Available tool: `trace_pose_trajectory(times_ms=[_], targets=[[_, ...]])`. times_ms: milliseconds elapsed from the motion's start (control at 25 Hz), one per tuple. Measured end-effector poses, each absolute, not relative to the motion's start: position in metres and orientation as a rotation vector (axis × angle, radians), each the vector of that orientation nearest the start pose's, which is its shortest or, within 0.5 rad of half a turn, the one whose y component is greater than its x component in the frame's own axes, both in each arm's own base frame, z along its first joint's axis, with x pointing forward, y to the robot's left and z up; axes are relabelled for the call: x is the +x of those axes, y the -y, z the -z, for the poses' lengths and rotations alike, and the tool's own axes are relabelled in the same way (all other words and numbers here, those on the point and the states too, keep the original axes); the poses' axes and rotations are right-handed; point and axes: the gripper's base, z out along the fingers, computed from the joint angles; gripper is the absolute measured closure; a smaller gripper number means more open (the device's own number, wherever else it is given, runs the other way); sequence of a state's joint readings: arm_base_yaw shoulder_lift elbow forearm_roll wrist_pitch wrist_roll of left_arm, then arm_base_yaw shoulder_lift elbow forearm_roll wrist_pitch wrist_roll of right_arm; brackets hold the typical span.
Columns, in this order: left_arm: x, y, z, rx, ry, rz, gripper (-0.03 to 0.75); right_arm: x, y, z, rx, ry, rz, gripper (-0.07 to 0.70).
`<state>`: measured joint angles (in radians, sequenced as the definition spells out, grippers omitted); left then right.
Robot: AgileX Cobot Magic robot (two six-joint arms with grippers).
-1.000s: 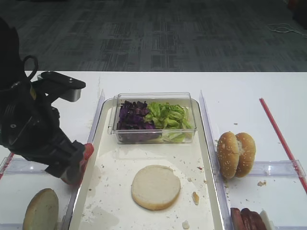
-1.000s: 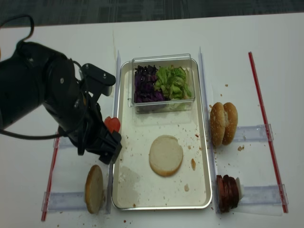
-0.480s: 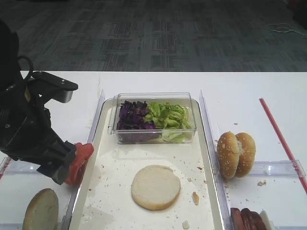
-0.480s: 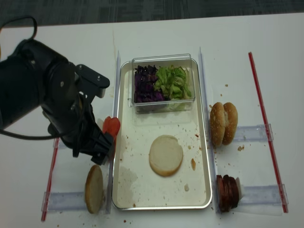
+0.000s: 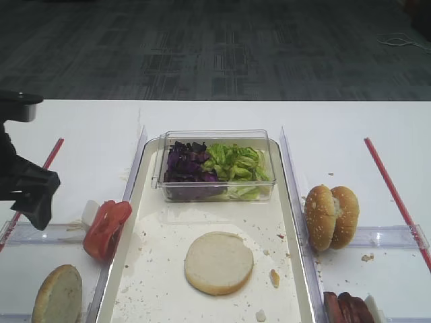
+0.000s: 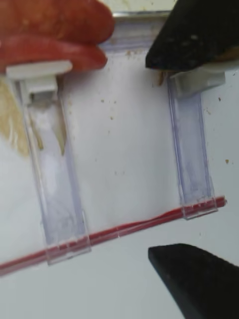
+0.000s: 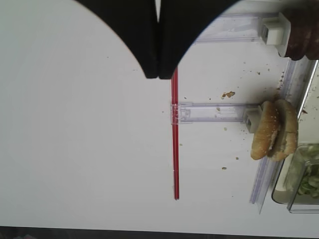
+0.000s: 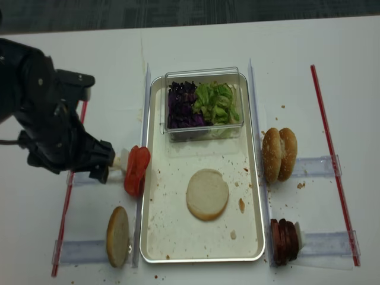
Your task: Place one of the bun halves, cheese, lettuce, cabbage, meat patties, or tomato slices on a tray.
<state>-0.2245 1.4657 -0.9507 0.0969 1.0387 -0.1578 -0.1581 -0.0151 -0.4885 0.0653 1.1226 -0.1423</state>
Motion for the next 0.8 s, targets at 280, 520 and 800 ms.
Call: trace_pose_trajectory(times_ms=[280,520,800], targets=[[0.255,0.003,-0.234,-0.097,-3.032,-0.116,0.039,-0.008,-0.007,-0.269,0.011,-2.102,0.102,0.33],[0.254,-0.012,-0.234,-0.184,-3.035,-0.119,0.039,-0.008,-0.007,-0.269,0.011,-2.102,0.102,0.33],[0.245,-0.011,-0.252,-0.193,-2.968,-0.101,0.062,-0.008,-0.007,-0.269,0.011,-2.102,0.102,0.33]])
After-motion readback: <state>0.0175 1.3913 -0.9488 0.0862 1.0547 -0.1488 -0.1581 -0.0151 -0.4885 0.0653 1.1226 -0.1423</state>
